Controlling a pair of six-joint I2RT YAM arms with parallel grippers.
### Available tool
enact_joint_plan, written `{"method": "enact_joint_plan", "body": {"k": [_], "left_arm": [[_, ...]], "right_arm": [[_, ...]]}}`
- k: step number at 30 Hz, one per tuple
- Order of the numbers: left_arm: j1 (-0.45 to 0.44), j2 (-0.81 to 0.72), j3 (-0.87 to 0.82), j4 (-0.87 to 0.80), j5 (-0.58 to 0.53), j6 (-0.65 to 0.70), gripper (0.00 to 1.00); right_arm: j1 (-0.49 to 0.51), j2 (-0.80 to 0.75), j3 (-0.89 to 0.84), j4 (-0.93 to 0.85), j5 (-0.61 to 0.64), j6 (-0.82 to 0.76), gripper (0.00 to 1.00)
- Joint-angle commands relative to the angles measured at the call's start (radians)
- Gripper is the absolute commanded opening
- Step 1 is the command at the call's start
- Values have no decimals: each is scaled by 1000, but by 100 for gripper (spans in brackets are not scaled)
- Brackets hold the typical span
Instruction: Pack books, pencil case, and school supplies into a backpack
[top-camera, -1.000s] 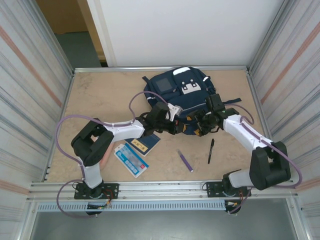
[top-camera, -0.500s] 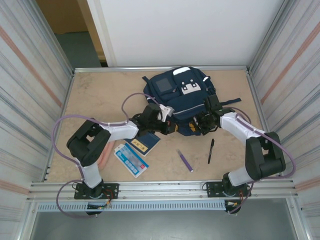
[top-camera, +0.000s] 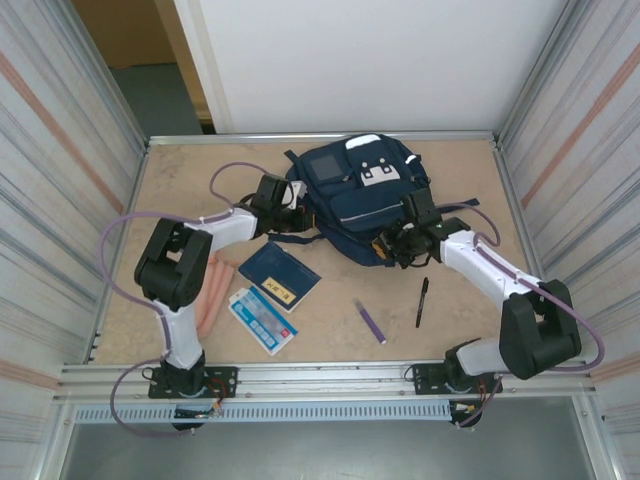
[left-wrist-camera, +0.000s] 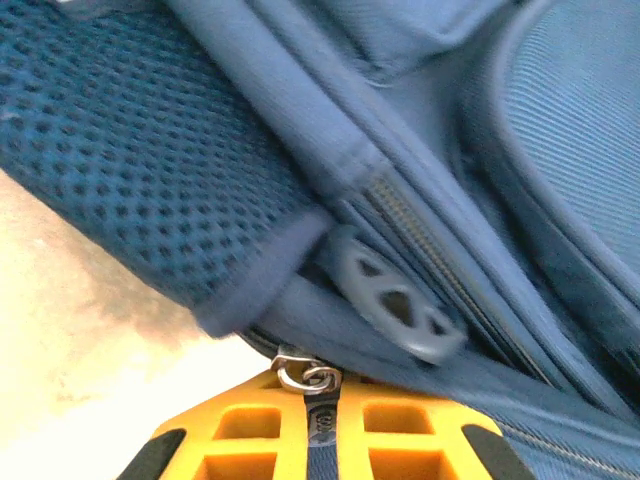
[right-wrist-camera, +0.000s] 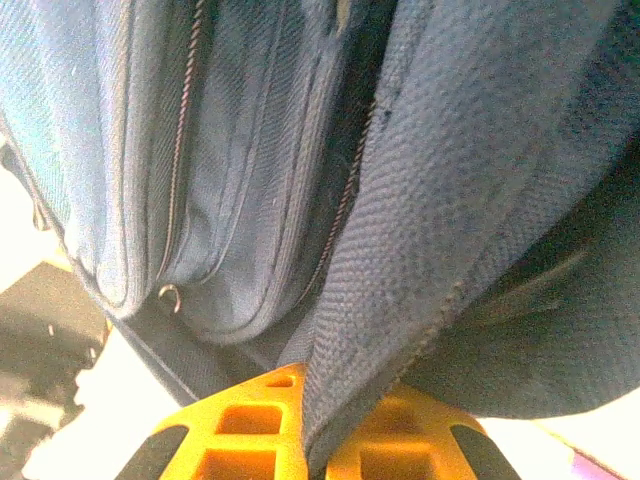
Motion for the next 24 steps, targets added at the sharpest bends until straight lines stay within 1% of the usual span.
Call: {"method": "enact_joint_plan", "body": {"k": [1, 3, 6, 8, 10, 12, 13, 14, 16, 17, 19, 21, 24], "left_arm": [[76, 51, 63, -52, -112, -57, 0], [89, 50, 69, -54, -118, -70, 0], [97, 22, 60, -69, -175, -69, 1], [103, 0, 60, -96, -184, -61, 3], [104, -30, 43, -101, -188, -48, 12], [105, -62, 10, -85, -219, -44, 22], [107, -72, -2, -81, -234, -43, 25], [113, -78, -13, -76, -242, -43, 27], [129, -77, -19, -80, -217, -47, 31], [136, -79, -22, -79, -186, -51, 33], [140, -104, -44, -65, -140, -63, 37], [138, -162, -89, -35, -103, -71, 41], [126, -268, -126, -81, -110, -80, 44]], "right_arm": [[71, -67, 21, -56, 131, -57, 0], [92, -68, 18, -51, 154, -59, 0], [103, -67, 17, -47, 163, -72, 3], [109, -75, 13, -35, 170, -88, 4], [112, -90, 12, -36, 185, -92, 5], [112, -106, 15, -49, 205, -137, 5], [112, -113, 17, -56, 214, -144, 5], [112, -118, 19, -59, 218, -154, 9], [113, -123, 22, -35, 190, -200, 34], [114, -124, 30, -33, 177, -227, 40], [111, -127, 56, -67, 169, -280, 44], [107, -144, 96, -126, 195, -369, 47], [102, -190, 153, -253, 333, -499, 51]]}}
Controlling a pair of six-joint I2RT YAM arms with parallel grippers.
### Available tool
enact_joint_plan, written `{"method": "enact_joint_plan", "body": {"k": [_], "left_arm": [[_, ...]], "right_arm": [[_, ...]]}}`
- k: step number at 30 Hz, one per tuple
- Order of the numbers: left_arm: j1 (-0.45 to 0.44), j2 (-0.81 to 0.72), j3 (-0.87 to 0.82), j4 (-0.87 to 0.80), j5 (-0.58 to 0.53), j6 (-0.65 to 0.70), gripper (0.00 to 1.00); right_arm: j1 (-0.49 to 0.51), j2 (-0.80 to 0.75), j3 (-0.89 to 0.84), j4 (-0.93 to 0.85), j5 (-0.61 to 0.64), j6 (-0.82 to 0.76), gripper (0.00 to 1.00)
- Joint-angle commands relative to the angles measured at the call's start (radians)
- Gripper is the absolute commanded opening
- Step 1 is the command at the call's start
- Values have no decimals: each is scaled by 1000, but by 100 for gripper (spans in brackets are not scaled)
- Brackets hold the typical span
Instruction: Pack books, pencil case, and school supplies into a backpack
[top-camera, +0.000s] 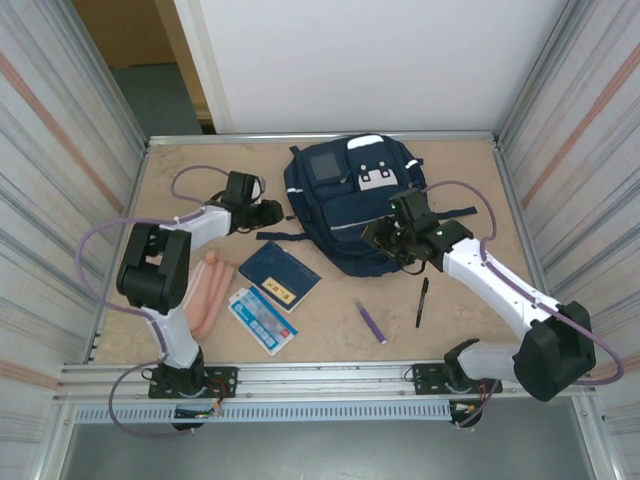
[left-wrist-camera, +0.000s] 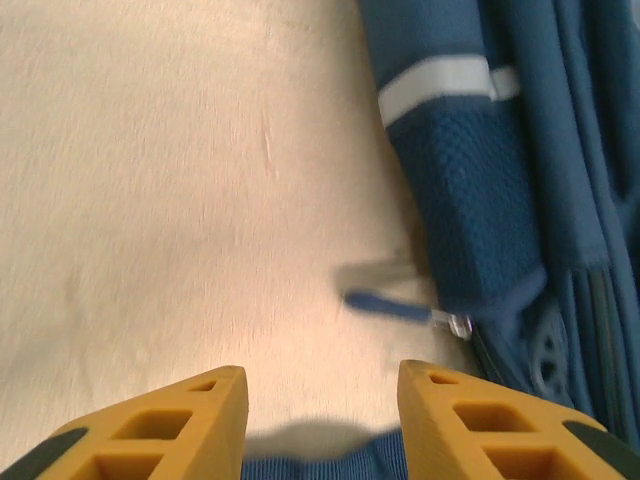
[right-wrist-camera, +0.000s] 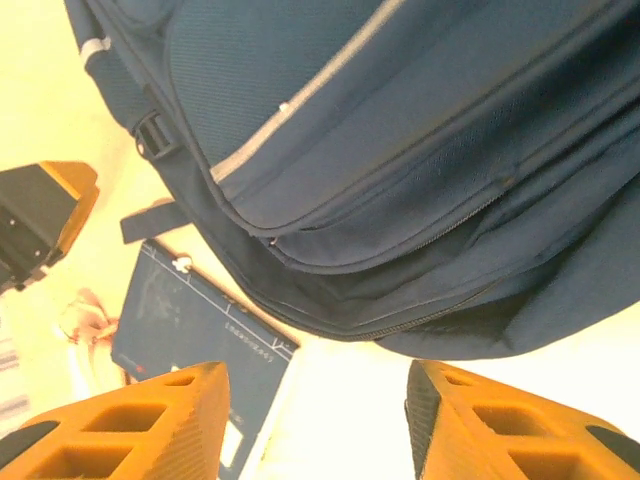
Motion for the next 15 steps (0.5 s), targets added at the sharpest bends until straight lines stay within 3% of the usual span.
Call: {"method": "enact_joint_plan", "body": {"k": [1, 3, 7, 9, 12, 15], "left_arm": [[-29, -163, -24, -42, 22, -18, 45], [-61, -233, -22, -125, 39, 1, 50], [-180, -362, -43, -250, -43, 62, 57], [-240, -401, -62, -269, -62, 68, 61], [-323, -420, -86, -269, -61, 45, 63], [-418, -420, -123, -229, -84, 58, 65]], "right_arm": [[-9, -84, 80, -173, 178, -212, 53], [-20, -126, 87, -227, 289, -279, 60], [-75, -212, 45, -228, 447, -334, 89], [-136, -252, 7, -169, 393, -382, 95], [-246, -284, -28, -115, 222, -388, 95], [-302, -266, -36, -148, 144, -383, 95]]}}
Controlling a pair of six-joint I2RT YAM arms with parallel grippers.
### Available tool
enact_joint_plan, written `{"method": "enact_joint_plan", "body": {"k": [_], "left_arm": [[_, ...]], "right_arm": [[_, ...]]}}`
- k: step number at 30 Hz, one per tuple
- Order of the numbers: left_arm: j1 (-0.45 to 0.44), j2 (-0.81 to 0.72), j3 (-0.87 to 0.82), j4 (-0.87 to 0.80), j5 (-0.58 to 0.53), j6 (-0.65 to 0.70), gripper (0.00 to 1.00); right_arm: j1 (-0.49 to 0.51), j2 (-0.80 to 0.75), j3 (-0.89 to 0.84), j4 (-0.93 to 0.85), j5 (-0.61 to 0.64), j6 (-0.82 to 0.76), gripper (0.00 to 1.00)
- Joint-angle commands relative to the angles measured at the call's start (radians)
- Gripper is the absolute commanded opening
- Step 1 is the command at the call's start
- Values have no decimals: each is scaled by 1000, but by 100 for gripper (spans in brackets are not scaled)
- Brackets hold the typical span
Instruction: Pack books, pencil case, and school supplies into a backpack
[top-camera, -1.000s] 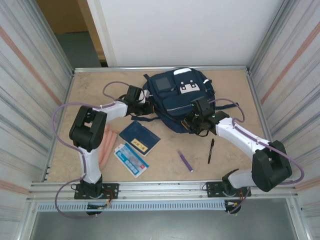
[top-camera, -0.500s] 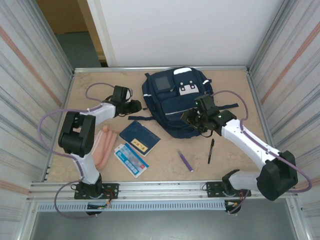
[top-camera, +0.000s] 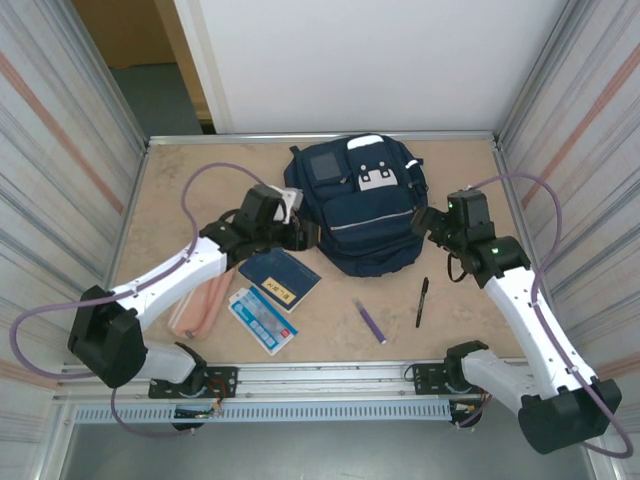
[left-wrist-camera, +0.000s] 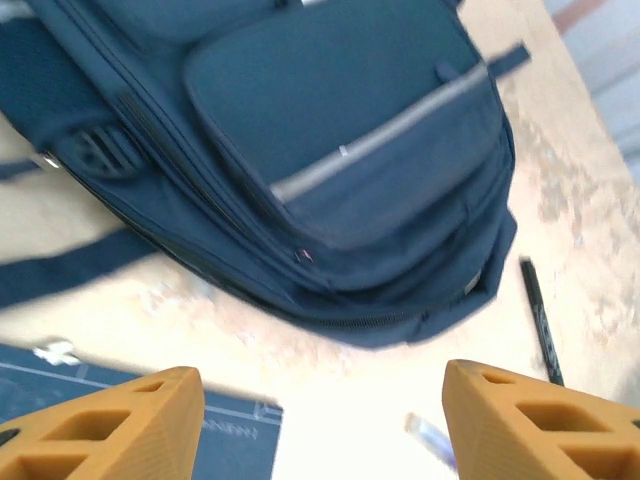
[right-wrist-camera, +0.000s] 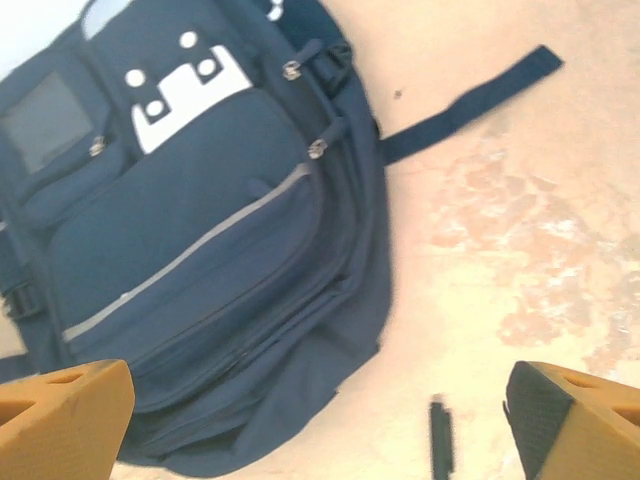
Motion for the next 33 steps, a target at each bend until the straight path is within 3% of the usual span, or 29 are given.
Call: {"method": "enact_joint_plan", "body": {"k": [1, 5, 9, 10, 17, 27, 29, 33], "left_arm": [[-68, 8, -51, -4, -39, 23, 66], [-78, 83, -18, 74, 15, -2, 67], [-75, 197, 63, 117, 16, 36, 68], [-72, 219, 84, 117, 12, 33, 68], [-61, 251, 57, 188, -3, -91, 68], [-50, 102, -80, 105, -96, -104, 69], [-38, 75, -91, 64, -110, -108, 70], [-8, 6, -120, -25, -133, -118, 71]], "right_arm": [[-39, 43, -8, -30, -113, -49, 94], [-86, 141, 14, -63, -284, -61, 89], [-98, 232, -12, 37, -438, -52, 71], [-101, 255, -23, 75, -460, -43, 70], [-151, 455, 10, 209, -514, 13, 69], [-154, 681, 94, 377, -506, 81, 55], [-154, 717, 110, 390, -496, 95, 49], [-145, 746, 113, 449, -532, 141, 20]]}}
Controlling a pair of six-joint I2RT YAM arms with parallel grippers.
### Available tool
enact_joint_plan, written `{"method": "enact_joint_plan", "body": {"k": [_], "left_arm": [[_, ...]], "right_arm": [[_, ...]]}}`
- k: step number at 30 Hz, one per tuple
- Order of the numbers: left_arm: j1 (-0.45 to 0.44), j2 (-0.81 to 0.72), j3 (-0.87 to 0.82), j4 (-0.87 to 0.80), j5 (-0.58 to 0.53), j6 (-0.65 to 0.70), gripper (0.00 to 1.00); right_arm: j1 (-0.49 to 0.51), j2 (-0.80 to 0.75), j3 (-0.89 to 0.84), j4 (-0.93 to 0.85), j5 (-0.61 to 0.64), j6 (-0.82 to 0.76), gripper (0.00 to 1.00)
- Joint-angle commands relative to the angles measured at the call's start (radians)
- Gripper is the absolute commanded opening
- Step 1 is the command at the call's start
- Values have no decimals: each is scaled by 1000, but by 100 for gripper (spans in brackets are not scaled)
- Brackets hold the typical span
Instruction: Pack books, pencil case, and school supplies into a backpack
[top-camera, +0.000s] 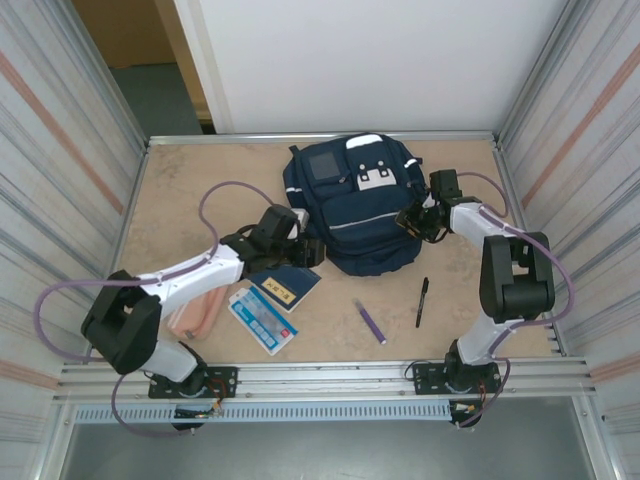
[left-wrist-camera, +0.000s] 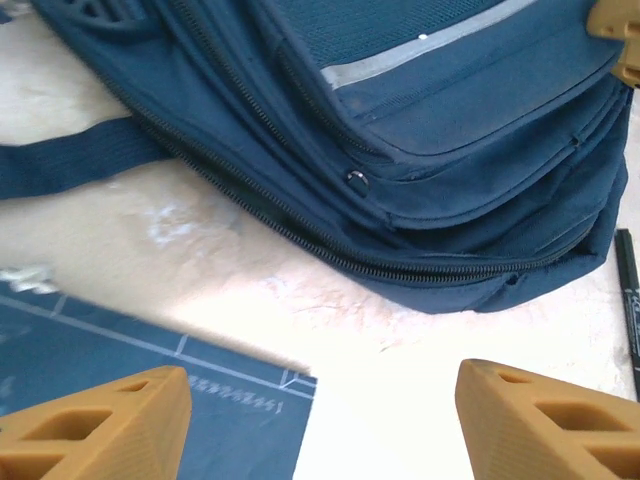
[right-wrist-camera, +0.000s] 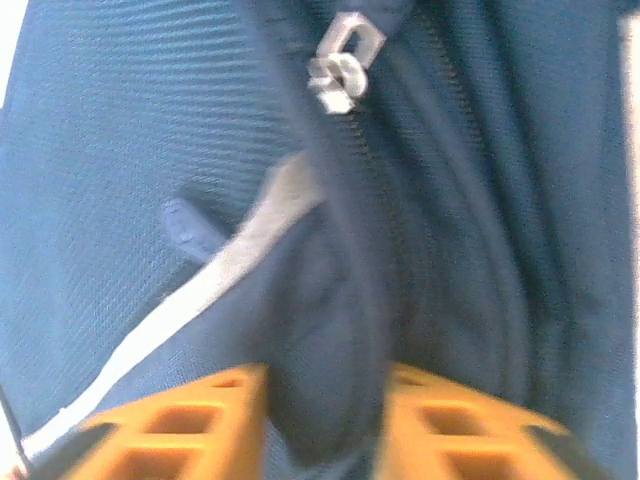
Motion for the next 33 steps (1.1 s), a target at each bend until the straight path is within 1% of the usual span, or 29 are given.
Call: {"method": "enact_joint_plan", "body": {"k": [1, 3, 4, 6, 8, 9, 13, 17, 19, 23, 25, 27, 30, 33], "left_arm": [[27, -79, -31, -117, -45, -25, 71], [50, -131, -48, -173, -51, -38, 72], [62, -155, -58, -197, -50, -46, 72], [97, -218, -86, -245, -48, -56, 74], [130, -279, -115, -275, -51, -57, 75], [151, -309, -133, -284, -49, -59, 77], [231, -372, -183, -301, 9, -65, 78], [246, -383, -220, -295, 36, -80, 79], [245, -376, -237, -272, 54, -85, 78], [245, -328, -229, -144, 150, -60, 77], [245, -288, -206, -95, 166, -65, 77], [245, -238, -179, -49, 170, -63, 77], [246, -137, -110, 25, 164, -48, 76], [245, -3, 24, 40, 176, -33, 76]], "right_arm": [[12, 14, 32, 73, -42, 55, 13], [18, 2, 44, 76, -65, 108, 2], [18, -12, 41, 94, -88, 158, 0], [25, -61, 17, 193, -127, 308, 0], [48, -112, 24, 256, -110, 435, 0], [67, -131, 44, 269, -81, 491, 0], [138, -160, 143, 299, 4, 609, 0], [194, -153, 183, 399, 53, 746, 0], [215, -133, 212, 448, 65, 767, 0], [240, -81, 278, 500, 47, 798, 0], [246, -72, 288, 532, 45, 824, 0], [249, -76, 301, 531, 42, 816, 0], [252, -115, 270, 511, 73, 790, 0], [255, -154, 217, 507, 75, 778, 0]]}}
